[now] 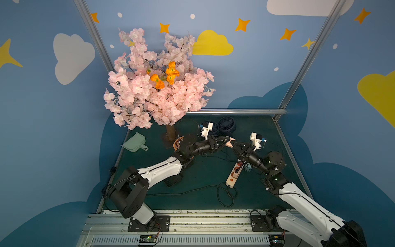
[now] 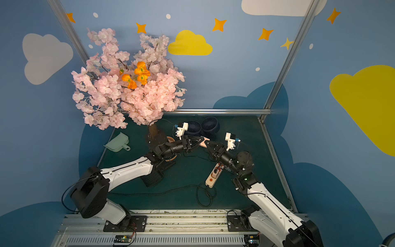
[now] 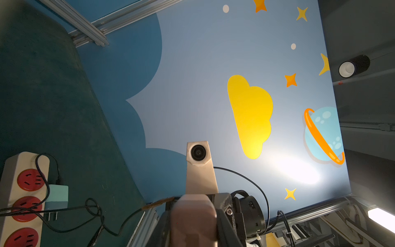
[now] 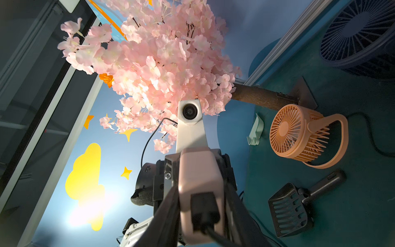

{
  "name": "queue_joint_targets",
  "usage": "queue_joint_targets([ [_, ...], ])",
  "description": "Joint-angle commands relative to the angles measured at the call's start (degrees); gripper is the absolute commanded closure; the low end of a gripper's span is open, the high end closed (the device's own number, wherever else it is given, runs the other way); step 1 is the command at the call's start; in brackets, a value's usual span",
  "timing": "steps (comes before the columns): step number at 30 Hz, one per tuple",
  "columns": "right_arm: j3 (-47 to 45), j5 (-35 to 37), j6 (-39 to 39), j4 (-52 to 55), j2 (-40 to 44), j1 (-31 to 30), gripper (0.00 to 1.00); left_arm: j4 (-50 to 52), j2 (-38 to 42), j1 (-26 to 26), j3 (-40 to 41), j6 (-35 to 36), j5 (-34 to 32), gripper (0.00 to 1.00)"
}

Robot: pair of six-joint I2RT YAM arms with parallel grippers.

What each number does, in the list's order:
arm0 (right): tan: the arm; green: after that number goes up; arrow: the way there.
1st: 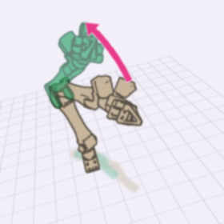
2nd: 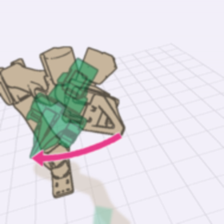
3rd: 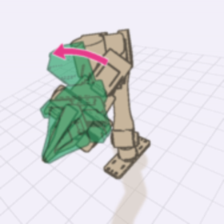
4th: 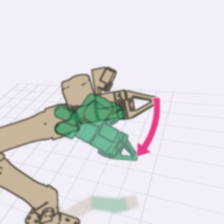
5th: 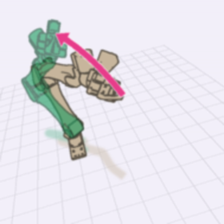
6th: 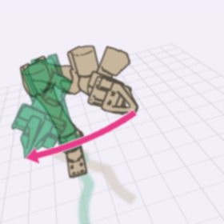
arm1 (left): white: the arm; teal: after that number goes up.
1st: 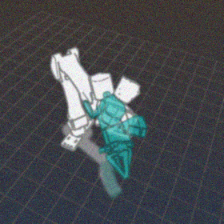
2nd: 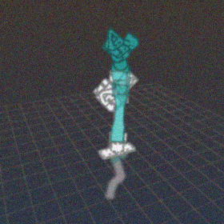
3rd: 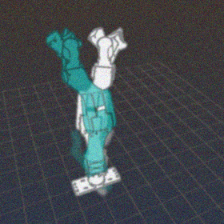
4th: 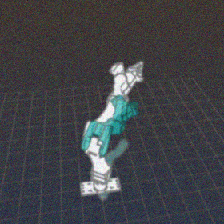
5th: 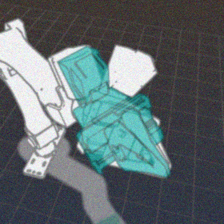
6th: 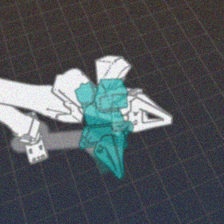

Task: Plug the desk fan into the power strip
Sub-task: Pick up the plug from the center of the board, then insert the plug into the socket.

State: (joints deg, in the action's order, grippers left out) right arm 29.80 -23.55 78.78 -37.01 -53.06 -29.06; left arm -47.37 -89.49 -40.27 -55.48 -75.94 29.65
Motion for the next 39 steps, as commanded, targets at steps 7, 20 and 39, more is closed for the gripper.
queue_joint_targets([
  [7,0.0,-2.8,0.9,-5.8,-0.1,-0.2,0.73,-1.2,-2.7,-1.6,-2.2,0.9,5.6,0.88],
  [20,10.6,8.1,-18.6,45.3,6.1,4.8,0.83,9.1,4.1,0.2,8.2,11.1,-4.7,0.14],
  [39,32.2,28.1,-27.8,84.0,-15.1,3.7,1.0,35.6,-10.1,-11.9,3.1,33.2,-4.0,0.26],
])
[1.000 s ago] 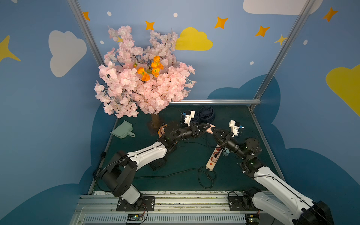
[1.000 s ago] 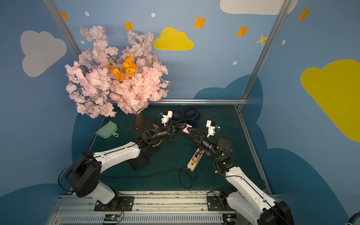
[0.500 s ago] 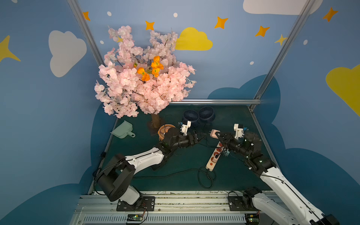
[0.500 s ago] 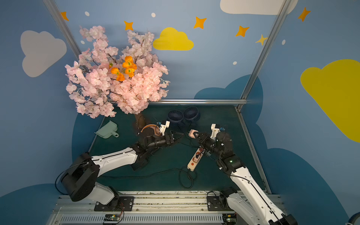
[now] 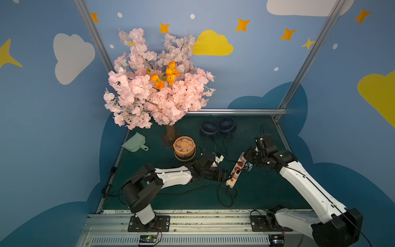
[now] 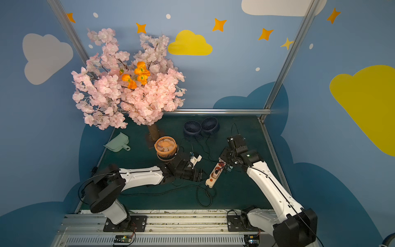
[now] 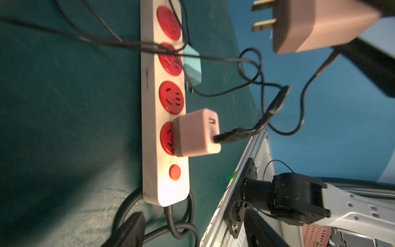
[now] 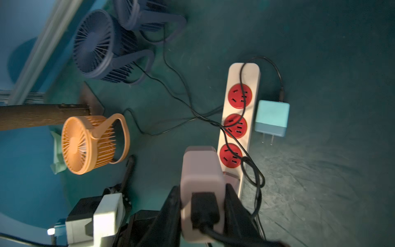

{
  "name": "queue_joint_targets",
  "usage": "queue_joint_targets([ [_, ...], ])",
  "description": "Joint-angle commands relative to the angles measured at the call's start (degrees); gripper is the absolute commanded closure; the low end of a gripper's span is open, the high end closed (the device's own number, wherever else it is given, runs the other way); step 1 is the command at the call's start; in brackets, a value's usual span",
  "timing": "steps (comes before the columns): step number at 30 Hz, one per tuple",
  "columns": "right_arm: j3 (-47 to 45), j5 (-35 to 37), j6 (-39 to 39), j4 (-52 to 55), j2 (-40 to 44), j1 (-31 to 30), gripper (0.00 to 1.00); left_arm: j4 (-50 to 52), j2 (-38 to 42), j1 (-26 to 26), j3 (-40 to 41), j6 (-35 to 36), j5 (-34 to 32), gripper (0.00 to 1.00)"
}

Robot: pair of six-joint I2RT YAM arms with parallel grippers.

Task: Plug the desk fan into the power strip
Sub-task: Insert the plug into the socket.

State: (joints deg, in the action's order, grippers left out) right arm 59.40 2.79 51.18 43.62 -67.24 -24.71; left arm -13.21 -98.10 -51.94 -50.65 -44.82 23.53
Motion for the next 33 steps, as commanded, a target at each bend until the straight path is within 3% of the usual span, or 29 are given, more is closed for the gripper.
queue_joint_targets([
  [1,2.9,1.2,-0.1,3.4,-2.2,-0.6,1.0,1.6,-2.0,-0.2,-1.7,2.2,2.5,0.28],
  [7,5.5,0.4,-0.5,2.9,-7.6,-0.1,1.0,5.5,-2.7,-0.3,-2.4,5.0,1.6,0.3],
  [16,7.7,7.1,-3.5,3.4,-15.5,2.5,1.0,7.8,-6.7,-1.0,-5.7,5.1,3.2,0.33],
  [27,7.3,4.3,-7.2,-0.3,-21.8,4.8,1.0,8.9,-8.4,-1.1,-6.7,4.9,3.5,0.36],
  [33,4.4,3.9,-7.1,-0.1,-20.4,4.1,1.0,8.9,-8.2,-1.1,-6.7,4.8,3.2,0.36],
])
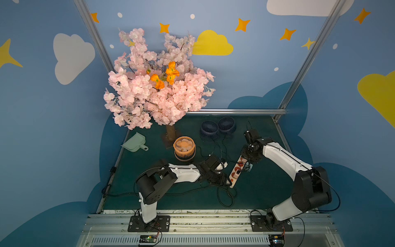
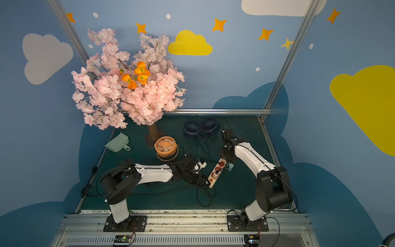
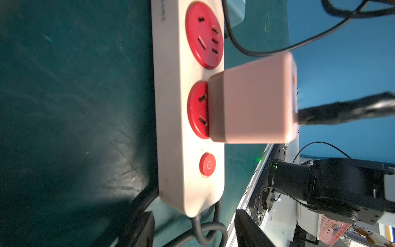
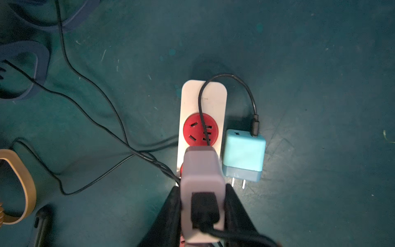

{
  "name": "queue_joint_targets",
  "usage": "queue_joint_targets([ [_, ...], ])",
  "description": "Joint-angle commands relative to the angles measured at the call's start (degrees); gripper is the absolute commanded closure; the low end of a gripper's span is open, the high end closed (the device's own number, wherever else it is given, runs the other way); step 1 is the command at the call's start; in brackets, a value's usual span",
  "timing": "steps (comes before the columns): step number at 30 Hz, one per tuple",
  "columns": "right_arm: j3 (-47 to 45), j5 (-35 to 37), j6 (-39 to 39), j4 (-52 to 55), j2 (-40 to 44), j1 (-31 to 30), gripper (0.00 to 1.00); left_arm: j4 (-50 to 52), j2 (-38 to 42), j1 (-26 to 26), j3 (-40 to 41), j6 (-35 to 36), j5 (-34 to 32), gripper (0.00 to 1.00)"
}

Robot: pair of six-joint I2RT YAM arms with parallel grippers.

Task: Plug the desk fan into the power strip
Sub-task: Insert the plug into the socket.

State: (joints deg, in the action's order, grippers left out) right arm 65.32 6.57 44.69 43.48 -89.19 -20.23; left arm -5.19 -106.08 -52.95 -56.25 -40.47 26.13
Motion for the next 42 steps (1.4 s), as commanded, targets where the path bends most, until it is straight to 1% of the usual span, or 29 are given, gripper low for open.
queue_joint_targets([
  [1,-2.3,0.4,-0.4,0.3,2.2,-0.6,1.0,0.9,-0.3,0.0,-1.1,0.4,0.6,0.36],
  [7,-6.9,1.3,0.9,-1.1,5.2,-1.8,1.0,0.9,-0.4,0.0,-0.9,0.4,1.0,0.37],
  [10,-6.8,0.0,0.7,-1.6,4.7,-2.0,1.0,0.9,-0.3,-0.1,-0.8,0.5,1.1,0.37],
  [18,-5.7,0.7,2.1,-2.4,4.7,-4.9,1.0,0.0,0.7,-0.2,0.6,0.0,0.5,0.38],
  [22,-5.5,3.4,2.4,-2.4,4.0,-6.1,1.0,-0.2,1.0,-0.4,0.8,0.1,0.6,0.38],
  [27,-5.1,7.4,1.3,-1.4,4.1,-6.0,1.0,-0.2,1.6,-0.5,1.4,0.2,0.3,0.38],
  [31,-4.2,8.6,0.7,-1.0,3.9,-6.0,1.0,-0.2,1.7,-0.4,1.5,0.2,0.2,0.38],
  [36,-3.6,8.1,0.4,-1.0,2.6,-5.9,1.0,-0.3,1.6,-0.5,1.4,0.2,0.1,0.39],
  [42,-5.2,5.5,1.7,-2.2,1.9,-5.8,1.0,-0.2,1.8,-0.5,1.5,0.2,0.0,0.39],
])
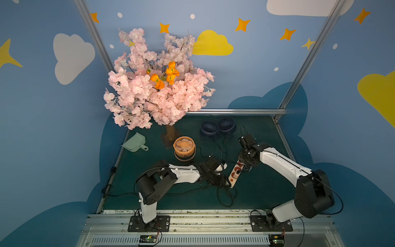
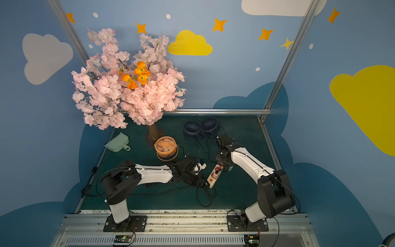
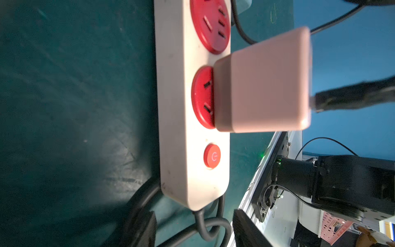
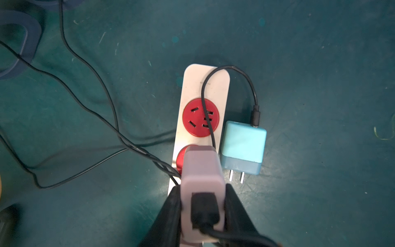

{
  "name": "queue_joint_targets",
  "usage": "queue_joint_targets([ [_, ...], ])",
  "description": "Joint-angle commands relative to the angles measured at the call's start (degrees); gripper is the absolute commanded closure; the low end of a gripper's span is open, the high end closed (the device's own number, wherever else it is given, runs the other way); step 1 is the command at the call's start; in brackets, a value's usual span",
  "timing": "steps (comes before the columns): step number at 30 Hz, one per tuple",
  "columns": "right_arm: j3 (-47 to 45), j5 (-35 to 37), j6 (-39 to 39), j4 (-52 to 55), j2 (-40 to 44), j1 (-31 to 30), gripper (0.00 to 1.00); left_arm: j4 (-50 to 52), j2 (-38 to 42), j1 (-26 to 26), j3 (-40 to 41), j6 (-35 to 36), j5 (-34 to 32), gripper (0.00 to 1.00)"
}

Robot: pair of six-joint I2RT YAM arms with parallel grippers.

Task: Plug the desk fan into the power strip
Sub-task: Insert the plug into the socket.

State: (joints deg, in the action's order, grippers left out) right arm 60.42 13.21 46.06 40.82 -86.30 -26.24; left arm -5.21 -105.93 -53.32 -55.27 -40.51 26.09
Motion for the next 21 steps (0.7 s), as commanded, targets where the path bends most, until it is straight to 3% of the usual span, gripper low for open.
queue_joint_targets([
  [1,-0.6,-1.4,0.6,0.3,-1.0,0.2,1.0,-0.1,1.6,-0.1,0.4,0.3,0.0,0.39],
  [21,0.4,-2.8,1.2,3.5,1.5,0.0,1.0,-0.1,0.1,-0.1,-0.1,0.0,0.3,0.41],
])
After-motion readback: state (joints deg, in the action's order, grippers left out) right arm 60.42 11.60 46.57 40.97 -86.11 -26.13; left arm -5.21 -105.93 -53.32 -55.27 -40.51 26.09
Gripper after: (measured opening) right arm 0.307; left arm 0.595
